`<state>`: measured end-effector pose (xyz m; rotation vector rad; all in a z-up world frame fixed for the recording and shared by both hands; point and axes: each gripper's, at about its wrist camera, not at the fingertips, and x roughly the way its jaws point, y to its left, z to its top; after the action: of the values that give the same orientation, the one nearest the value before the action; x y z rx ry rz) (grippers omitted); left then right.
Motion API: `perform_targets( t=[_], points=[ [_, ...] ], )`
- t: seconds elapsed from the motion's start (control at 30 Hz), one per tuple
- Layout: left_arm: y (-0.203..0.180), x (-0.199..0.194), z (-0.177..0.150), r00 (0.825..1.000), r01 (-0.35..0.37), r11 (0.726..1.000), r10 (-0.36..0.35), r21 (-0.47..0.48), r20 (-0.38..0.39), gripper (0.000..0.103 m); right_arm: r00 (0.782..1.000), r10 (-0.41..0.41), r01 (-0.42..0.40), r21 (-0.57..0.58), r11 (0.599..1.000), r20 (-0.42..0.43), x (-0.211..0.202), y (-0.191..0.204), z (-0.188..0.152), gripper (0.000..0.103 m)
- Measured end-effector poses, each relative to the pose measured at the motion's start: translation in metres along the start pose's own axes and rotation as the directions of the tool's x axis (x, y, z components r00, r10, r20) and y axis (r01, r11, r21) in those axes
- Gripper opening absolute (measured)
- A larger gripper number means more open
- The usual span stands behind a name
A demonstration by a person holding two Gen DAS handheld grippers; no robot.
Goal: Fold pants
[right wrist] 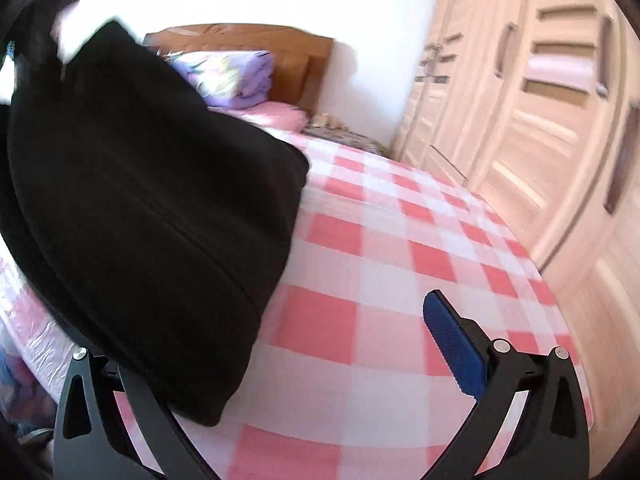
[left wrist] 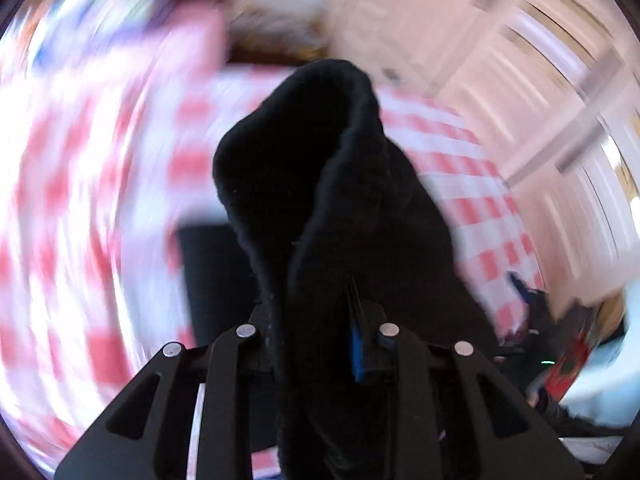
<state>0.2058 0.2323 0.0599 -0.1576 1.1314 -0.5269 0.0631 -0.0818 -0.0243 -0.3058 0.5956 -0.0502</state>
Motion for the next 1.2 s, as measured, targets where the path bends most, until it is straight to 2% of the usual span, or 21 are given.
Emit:
perform_targets(
  t=[0.07,0.13,0.17,0.33,0.4,0.47,0.5,0.53,0.57,0.6,0.67,0.7,0.8,0.83,0.9,0.93,1.0,1.03,1.07,1.13,1.2],
  points=[
    [0.054,0.031,-0.028,0.996,0.091,0.988,-0.090,-0.122,0.015,0.024,1.000,-0.011,0.011,-0.026,1.000,-0.013,0.003,0.006,-0.001,0.099],
    [0.087,0.038,-0.049,0.956,0.282,0.937,-0.256,-0.208,0.140,0.024,1.000,0.009,-0.009,-0.005,1.000,-0.028,0.012,0.001,0.002,0.099],
    [0.094,0.036,-0.055,0.937,0.335,0.915,-0.297,-0.224,0.187,0.024,0.999,0.018,-0.018,0.003,1.000,-0.034,0.010,0.003,0.001,0.099],
    [0.079,0.027,-0.053,0.952,0.273,0.944,-0.237,-0.187,0.192,0.024,0.999,0.015,-0.015,0.009,1.000,-0.050,0.009,0.007,-0.001,0.099],
    [0.075,0.024,-0.055,0.967,0.226,0.955,-0.196,-0.191,0.165,0.032,0.996,0.051,-0.050,0.007,0.999,-0.073,0.006,0.006,-0.002,0.099],
    [0.073,0.014,-0.059,0.977,0.174,0.967,-0.145,-0.188,0.159,0.047,0.991,0.111,-0.111,0.001,0.994,-0.077,-0.004,0.004,-0.005,0.099],
    [0.073,0.008,-0.067,0.980,0.144,0.970,-0.111,-0.198,0.167,0.053,0.980,0.187,-0.188,-0.007,0.982,-0.069,-0.013,0.000,-0.009,0.099],
    [0.072,0.001,-0.073,0.984,0.093,0.972,-0.056,-0.216,0.171,0.079,0.968,0.243,-0.244,-0.010,0.970,-0.054,-0.022,-0.004,-0.012,0.099],
    [0.075,-0.009,-0.081,0.983,-0.004,0.969,0.049,-0.246,0.177,0.093,0.944,0.327,-0.328,-0.015,0.945,-0.034,-0.033,-0.011,-0.017,0.099],
    [0.075,-0.022,-0.089,0.961,-0.139,0.950,0.197,-0.279,0.195,0.094,0.921,0.389,-0.389,-0.013,0.921,-0.020,-0.042,-0.014,-0.019,0.099],
    [0.068,-0.042,-0.102,0.914,-0.261,0.913,0.338,-0.315,0.222,0.093,0.855,0.517,-0.519,0.043,0.854,0.042,-0.054,-0.034,-0.015,0.099],
    [0.063,-0.051,-0.107,0.908,-0.243,0.919,0.328,-0.310,0.262,0.093,0.828,0.558,-0.561,0.075,0.824,0.058,-0.054,-0.041,-0.009,0.099],
    [0.022,-0.065,-0.111,0.911,-0.104,0.979,0.164,-0.174,0.378,0.093,0.737,0.665,-0.674,0.203,0.710,0.121,-0.034,-0.065,0.025,0.099],
    [0.005,-0.064,-0.108,0.909,-0.095,0.988,0.135,-0.120,0.395,0.094,0.686,0.713,-0.723,0.249,0.644,0.144,-0.020,-0.070,0.041,0.099],
    [-0.034,-0.051,-0.093,0.911,-0.111,0.994,0.099,0.008,0.400,0.094,0.607,0.778,-0.777,0.324,0.540,0.158,0.009,-0.070,0.068,0.099],
    [-0.047,-0.042,-0.089,0.916,-0.121,0.992,0.098,0.037,0.390,0.094,0.554,0.818,-0.802,0.361,0.475,0.156,0.028,-0.065,0.084,0.099],
    [-0.064,-0.018,-0.080,0.930,-0.146,0.986,0.108,0.083,0.351,0.094,0.423,0.897,-0.834,0.443,0.330,0.128,0.069,-0.050,0.109,0.099],
    [-0.069,-0.004,-0.078,0.940,-0.148,0.984,0.107,0.104,0.324,0.094,0.372,0.921,-0.830,0.483,0.278,0.111,0.088,-0.040,0.117,0.099],
    [-0.070,0.008,-0.078,0.950,-0.153,0.981,0.114,0.118,0.290,0.094,0.347,0.934,-0.812,0.523,0.257,0.080,0.107,-0.028,0.124,0.099],
    [-0.068,0.031,-0.091,0.962,-0.210,0.968,0.178,0.140,0.209,0.093,0.429,0.901,-0.719,0.579,0.384,-0.065,0.153,-0.004,0.133,0.099],
    [-0.069,0.027,-0.107,0.956,-0.216,0.962,0.173,0.169,0.239,0.093,0.448,0.893,-0.699,0.607,0.378,-0.040,0.179,-0.004,0.142,0.099]
  ],
)
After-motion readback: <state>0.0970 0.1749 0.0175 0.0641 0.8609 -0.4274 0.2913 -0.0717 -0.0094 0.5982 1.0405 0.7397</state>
